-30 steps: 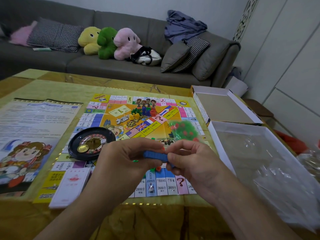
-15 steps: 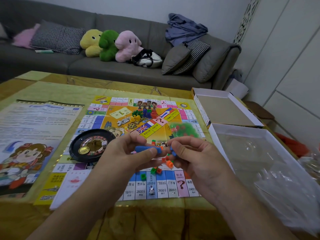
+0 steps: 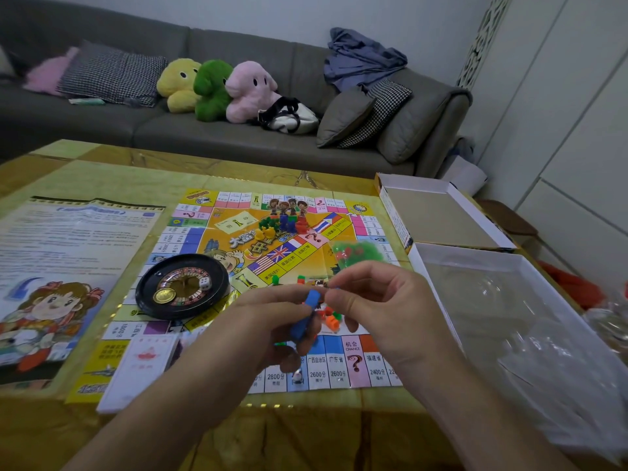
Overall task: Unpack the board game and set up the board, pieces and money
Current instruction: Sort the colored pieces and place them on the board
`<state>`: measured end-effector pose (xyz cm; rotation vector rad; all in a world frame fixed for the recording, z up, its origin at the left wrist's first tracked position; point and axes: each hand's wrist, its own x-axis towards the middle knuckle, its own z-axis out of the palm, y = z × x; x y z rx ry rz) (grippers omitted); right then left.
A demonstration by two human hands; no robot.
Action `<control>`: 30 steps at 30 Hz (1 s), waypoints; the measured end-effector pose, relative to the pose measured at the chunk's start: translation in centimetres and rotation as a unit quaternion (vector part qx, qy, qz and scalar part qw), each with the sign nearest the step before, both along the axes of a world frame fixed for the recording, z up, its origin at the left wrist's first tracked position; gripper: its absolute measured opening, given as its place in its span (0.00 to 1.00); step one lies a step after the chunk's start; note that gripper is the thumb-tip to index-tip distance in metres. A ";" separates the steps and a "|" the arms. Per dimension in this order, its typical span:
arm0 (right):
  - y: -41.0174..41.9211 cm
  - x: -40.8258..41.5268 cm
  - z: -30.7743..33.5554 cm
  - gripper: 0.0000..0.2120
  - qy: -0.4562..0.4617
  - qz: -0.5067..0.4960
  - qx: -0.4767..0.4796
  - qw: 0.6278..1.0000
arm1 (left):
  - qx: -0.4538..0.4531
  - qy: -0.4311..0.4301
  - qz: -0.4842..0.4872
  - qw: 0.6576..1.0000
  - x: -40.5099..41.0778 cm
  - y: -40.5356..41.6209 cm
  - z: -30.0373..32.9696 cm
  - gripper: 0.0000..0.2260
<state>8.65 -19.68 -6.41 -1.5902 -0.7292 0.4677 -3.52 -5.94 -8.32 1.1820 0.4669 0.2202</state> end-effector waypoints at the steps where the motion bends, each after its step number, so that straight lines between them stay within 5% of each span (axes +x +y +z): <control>1: 0.0 0.0 0.1 0.06 -0.013 0.006 -0.007 1.000 | -0.008 0.004 -0.005 1.000 0.1 -0.1 0.0 0.12; 15: 0.0 -0.3 0.2 0.16 -0.135 0.045 -0.049 0.989 | -0.025 -0.011 -0.064 0.998 0.3 -0.3 -0.1 0.14; 30: 0.1 -0.7 -0.1 0.20 -0.138 0.036 -0.015 0.990 | -0.021 -0.052 -0.031 0.998 -0.4 -0.3 0.2 0.08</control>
